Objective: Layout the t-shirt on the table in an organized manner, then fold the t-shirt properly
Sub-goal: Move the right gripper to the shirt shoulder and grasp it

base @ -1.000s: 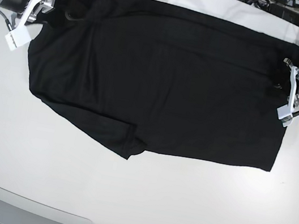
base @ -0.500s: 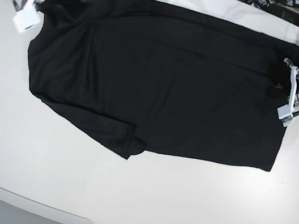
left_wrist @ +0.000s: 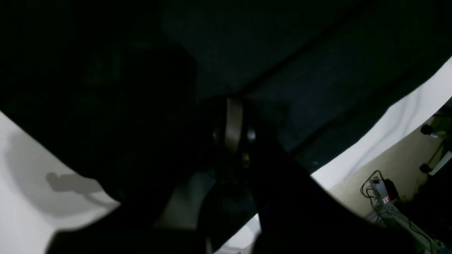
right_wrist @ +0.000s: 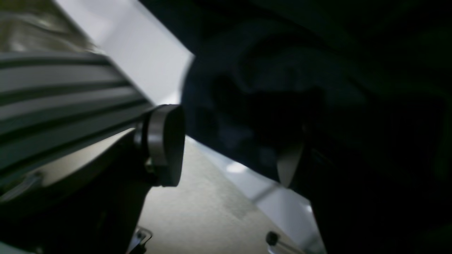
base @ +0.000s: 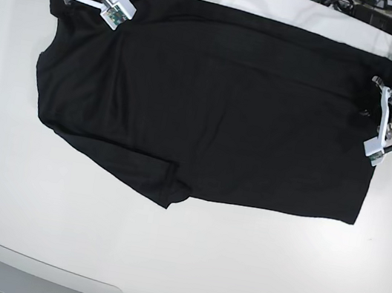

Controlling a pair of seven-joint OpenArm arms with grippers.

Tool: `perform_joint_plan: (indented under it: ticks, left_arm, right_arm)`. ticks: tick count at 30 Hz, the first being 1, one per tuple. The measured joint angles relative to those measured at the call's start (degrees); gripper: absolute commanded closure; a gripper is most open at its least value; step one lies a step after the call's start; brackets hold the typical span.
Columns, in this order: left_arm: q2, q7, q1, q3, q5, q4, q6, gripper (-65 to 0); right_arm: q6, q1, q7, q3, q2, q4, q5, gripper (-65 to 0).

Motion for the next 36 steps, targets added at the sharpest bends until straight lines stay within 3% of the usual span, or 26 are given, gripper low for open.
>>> perform_joint_plan:
  ticks: [6, 11, 18, 20, 21, 24, 27, 31, 36]
  left_arm:
    - [0.0, 0.0, 0.0, 0.0, 0.0, 0.0, 0.0, 0.0]
    - [0.0, 0.0, 0.0, 0.0, 0.0, 0.0, 0.0, 0.0]
    - [0.0, 0.0, 0.0, 0.0, 0.0, 0.0, 0.0, 0.0]
    - [0.0, 0.0, 0.0, 0.0, 0.0, 0.0, 0.0, 0.0]
    - [0.0, 0.0, 0.0, 0.0, 0.0, 0.0, 0.0, 0.0]
    - [0.0, 0.0, 0.0, 0.0, 0.0, 0.0, 0.0, 0.0]
    - [0.0, 0.0, 0.0, 0.0, 0.0, 0.0, 0.0, 0.0]
    - [0.0, 0.0, 0.0, 0.0, 0.0, 0.0, 0.0, 0.0]
    - [0.0, 0.0, 0.0, 0.0, 0.0, 0.0, 0.0, 0.0]
  right_arm:
    - [-7.0, 0.2, 1.5, -5.1, 0.0, -0.3, -8.6, -40.2]
    - [-12.3, 0.2, 2.2, -7.6, 0.0, -5.5, -12.2, -40.2]
    - [-16.1, 0.5, 2.2, -7.8, 0.0, -8.2, -15.3, -39.8]
    - [-17.7, 0.7, 2.3, -7.9, 0.0, -8.2, -15.9, -33.0]
    - [-18.3, 0.9, 2.3, -8.0, 0.0, -8.2, -15.9, -26.0]
    - [-18.5, 1.7, 2.1, -8.0, 0.0, -8.2, -17.3, 0.0]
    - [-14.0, 2.3, -0.2, -8.0, 0.0, -8.2, -17.5, 0.0]
    - [-10.6, 2.6, -2.3, -8.0, 0.0, -7.8, -17.4, 0.0]
    - [-8.3, 2.1, -7.4, -8.0, 0.3, -2.0, -17.9, 0.0]
